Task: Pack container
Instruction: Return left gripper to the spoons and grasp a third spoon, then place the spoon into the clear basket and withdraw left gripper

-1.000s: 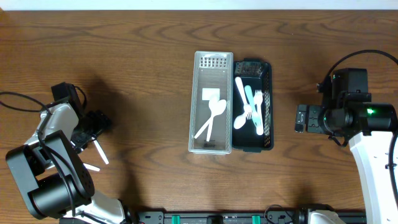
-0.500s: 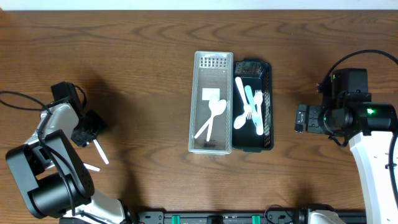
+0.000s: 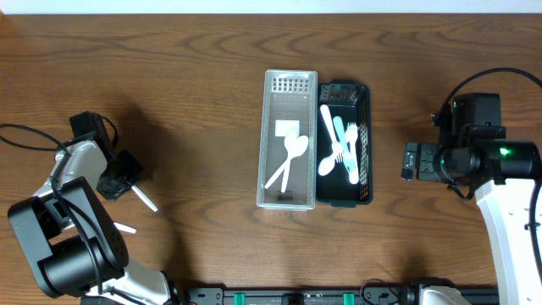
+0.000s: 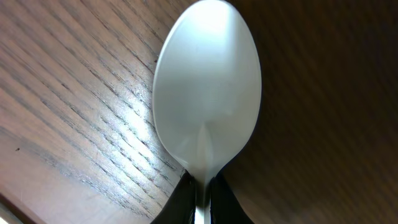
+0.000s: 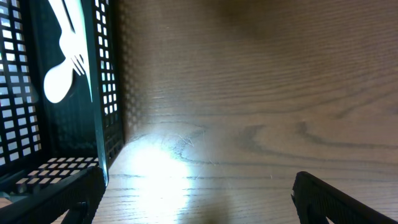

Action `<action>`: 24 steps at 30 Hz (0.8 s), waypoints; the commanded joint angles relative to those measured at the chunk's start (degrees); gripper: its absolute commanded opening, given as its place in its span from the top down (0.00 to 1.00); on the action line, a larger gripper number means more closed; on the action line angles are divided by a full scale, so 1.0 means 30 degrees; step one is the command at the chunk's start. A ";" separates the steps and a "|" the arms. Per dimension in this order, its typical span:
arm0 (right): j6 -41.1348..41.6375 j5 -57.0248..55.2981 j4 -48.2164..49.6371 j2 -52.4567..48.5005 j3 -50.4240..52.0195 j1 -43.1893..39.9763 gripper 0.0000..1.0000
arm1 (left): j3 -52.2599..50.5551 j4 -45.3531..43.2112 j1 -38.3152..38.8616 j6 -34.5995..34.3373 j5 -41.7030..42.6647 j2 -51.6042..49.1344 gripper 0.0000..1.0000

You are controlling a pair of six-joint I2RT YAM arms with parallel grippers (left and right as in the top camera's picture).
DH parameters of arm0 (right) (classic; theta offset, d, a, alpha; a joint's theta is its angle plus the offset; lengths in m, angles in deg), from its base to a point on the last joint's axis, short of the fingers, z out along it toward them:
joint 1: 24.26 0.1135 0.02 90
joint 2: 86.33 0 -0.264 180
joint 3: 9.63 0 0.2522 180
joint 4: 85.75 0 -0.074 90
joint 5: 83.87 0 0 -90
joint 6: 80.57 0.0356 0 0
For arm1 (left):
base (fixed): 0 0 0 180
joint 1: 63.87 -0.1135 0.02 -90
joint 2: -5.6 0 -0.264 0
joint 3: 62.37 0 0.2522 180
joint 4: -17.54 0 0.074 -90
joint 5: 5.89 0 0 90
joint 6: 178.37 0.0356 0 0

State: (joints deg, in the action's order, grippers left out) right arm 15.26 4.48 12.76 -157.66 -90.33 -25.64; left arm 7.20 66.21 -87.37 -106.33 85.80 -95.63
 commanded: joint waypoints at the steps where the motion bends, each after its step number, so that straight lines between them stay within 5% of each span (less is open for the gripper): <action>1: -0.0109 0.0058 0.0051 0.0080 0.0000 -0.0153 0.01 | -0.0226 0.0678 0.0670 0.0138 -0.0189 0.0721 0.94; 6: -0.0109 0.0066 0.0160 0.0080 0.0000 -0.0153 0.01 | 0.0772 0.1902 0.3497 0.1005 -0.0175 0.4167 0.94; 13: -0.0109 0.0073 0.0211 0.0080 0.0000 -0.0153 0.01 | 0.3920 0.4532 1.1183 0.1836 -0.0117 0.8116 0.94; 19: -0.0109 0.0226 0.0095 0.0080 0.0000 -0.0153 0.01 | 0.6113 0.4029 1.7405 0.1982 -0.0146 0.7606 0.94; 24: -0.0109 0.0364 0.0066 0.0080 0.0000 -0.0153 0.01 | 0.6142 0.2798 1.9642 0.1960 -0.0146 0.5574 0.94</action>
State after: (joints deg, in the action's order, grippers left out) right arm 15.26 4.94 12.98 -157.66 -90.33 -25.64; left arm 25.23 75.04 -30.41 -101.41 85.82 -74.75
